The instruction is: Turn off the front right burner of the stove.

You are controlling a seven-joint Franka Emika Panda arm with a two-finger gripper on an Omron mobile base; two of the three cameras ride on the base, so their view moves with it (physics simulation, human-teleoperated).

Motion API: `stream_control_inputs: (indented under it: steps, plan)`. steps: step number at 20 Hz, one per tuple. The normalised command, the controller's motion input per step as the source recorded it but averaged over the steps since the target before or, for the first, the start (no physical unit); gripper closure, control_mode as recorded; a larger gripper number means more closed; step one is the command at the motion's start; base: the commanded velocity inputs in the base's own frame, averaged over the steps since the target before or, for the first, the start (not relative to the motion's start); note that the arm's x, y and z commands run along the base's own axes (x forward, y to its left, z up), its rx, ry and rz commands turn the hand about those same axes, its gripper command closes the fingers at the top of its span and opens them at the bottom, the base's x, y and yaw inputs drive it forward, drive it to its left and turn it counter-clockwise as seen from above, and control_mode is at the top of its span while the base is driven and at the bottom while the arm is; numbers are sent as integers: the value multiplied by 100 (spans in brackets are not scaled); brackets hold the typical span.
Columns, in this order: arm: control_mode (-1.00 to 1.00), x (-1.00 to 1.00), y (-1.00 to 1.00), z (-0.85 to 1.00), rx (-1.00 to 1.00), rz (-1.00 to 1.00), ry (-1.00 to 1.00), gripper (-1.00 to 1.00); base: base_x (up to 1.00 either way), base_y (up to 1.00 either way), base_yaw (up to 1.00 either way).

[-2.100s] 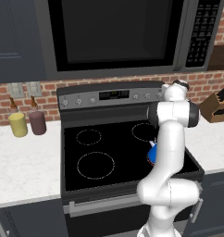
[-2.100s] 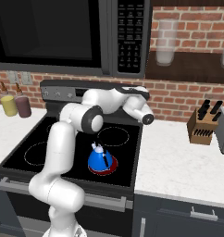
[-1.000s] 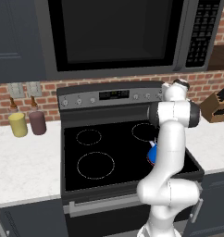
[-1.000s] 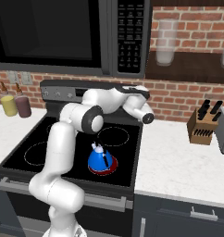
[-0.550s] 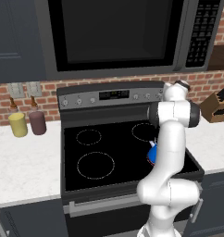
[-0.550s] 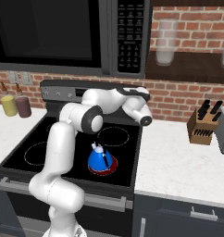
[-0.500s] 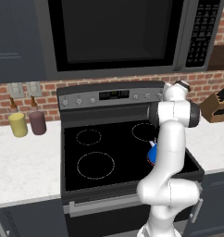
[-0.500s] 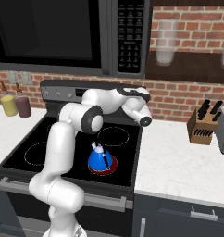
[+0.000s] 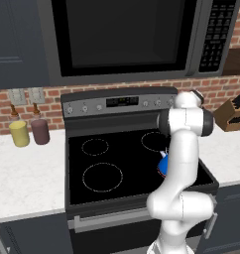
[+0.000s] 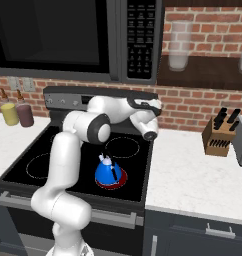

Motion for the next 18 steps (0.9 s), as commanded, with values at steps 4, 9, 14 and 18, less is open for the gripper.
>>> stream_control_inputs:
  steps: [4, 9, 14, 18]
  plan:
    - [-100, 5, -10, 7, 43, -12, -1, 100, 0, 0, 0]
    - [-100, 7, -13, 10, 45, -10, -1, 100, 0, 0, 0]
    - [-100, 7, -21, 16, 47, -5, -3, 100, 0, 0, 0]
    - [-100, 13, -26, 26, 44, 0, -7, 100, 0, 0, 0]
